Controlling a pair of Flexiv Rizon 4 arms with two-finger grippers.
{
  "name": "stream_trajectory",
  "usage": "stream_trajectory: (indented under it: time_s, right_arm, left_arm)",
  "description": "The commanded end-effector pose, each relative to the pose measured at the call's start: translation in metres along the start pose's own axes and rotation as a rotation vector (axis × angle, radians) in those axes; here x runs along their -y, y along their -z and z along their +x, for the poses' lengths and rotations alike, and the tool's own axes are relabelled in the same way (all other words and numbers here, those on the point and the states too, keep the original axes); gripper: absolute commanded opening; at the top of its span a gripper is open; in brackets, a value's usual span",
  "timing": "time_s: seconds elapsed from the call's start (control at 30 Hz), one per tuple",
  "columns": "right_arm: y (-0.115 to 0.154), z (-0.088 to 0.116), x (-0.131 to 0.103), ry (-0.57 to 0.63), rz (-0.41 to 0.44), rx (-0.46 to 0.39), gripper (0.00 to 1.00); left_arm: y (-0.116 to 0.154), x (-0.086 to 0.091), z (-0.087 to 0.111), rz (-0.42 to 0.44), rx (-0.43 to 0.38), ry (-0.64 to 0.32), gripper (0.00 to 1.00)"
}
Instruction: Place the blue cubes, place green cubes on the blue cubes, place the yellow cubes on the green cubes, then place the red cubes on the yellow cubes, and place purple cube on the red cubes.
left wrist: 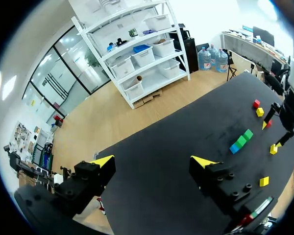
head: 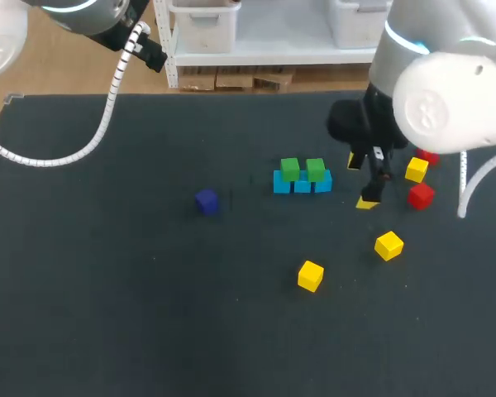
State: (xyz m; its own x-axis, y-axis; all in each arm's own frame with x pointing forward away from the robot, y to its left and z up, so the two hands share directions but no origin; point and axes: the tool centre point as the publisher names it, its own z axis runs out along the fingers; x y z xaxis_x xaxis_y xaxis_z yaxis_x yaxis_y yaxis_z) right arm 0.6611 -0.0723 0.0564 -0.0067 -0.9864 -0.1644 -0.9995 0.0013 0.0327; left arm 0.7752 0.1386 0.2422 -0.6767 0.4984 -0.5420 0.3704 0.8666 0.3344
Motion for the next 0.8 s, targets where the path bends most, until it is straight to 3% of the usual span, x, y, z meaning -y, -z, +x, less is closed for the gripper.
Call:
stream_trajectory:
  time_s: [0.03, 0.8]
  right_arm:
    - [-0.001, 0.005, -0.011, 0.007, 0.046, 0.002, 1.0]
    - [-0.024, 0.01, -0.022, 0.067, -0.018, -0.037, 1.0]
  left_arm:
    - [0.0, 0.0, 0.0, 0.001, 0.001, -0.001, 1.0]
    - [0.0, 0.0, 0.0, 0.001, 0.001, -0.001, 1.0]
